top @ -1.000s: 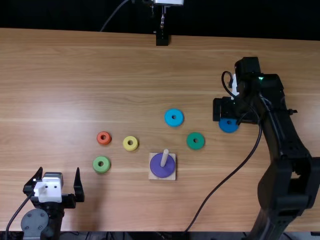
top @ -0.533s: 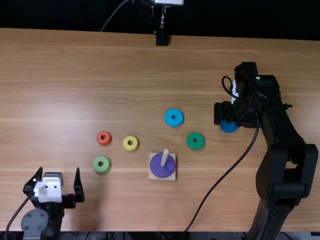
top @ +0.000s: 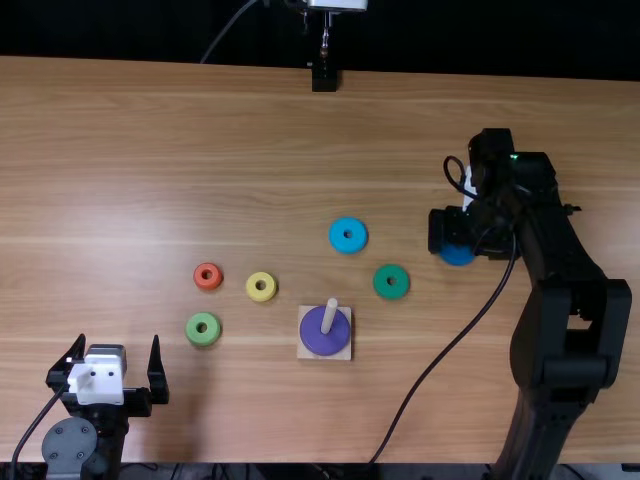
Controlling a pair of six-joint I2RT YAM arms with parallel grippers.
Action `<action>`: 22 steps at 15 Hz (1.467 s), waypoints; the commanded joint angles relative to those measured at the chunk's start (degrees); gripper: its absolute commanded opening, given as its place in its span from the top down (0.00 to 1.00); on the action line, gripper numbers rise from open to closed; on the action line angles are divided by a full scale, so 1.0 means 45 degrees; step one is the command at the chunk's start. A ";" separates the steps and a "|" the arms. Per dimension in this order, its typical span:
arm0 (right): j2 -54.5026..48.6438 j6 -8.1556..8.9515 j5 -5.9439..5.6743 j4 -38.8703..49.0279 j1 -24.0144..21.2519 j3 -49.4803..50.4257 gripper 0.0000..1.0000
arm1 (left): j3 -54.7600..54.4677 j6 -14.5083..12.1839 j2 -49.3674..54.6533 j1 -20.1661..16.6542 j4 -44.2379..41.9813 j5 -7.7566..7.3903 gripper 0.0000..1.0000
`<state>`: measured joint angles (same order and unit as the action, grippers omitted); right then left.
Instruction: Build the Hanoi tower: stack the rings onto the peg from bottom to top in this color order: purple, dark blue, light blue, dark green, light green, yellow, orange.
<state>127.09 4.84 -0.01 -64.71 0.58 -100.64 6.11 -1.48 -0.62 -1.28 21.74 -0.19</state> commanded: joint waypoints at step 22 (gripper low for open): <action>-0.1093 0.0026 -0.0091 0.0655 0.0106 -0.0468 1.00 | -0.1358 -0.0024 0.0138 -0.0106 0.0841 0.0041 0.00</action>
<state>127.33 4.82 0.36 -61.71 0.80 -101.60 6.11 -1.45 -0.62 -1.28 21.76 -0.21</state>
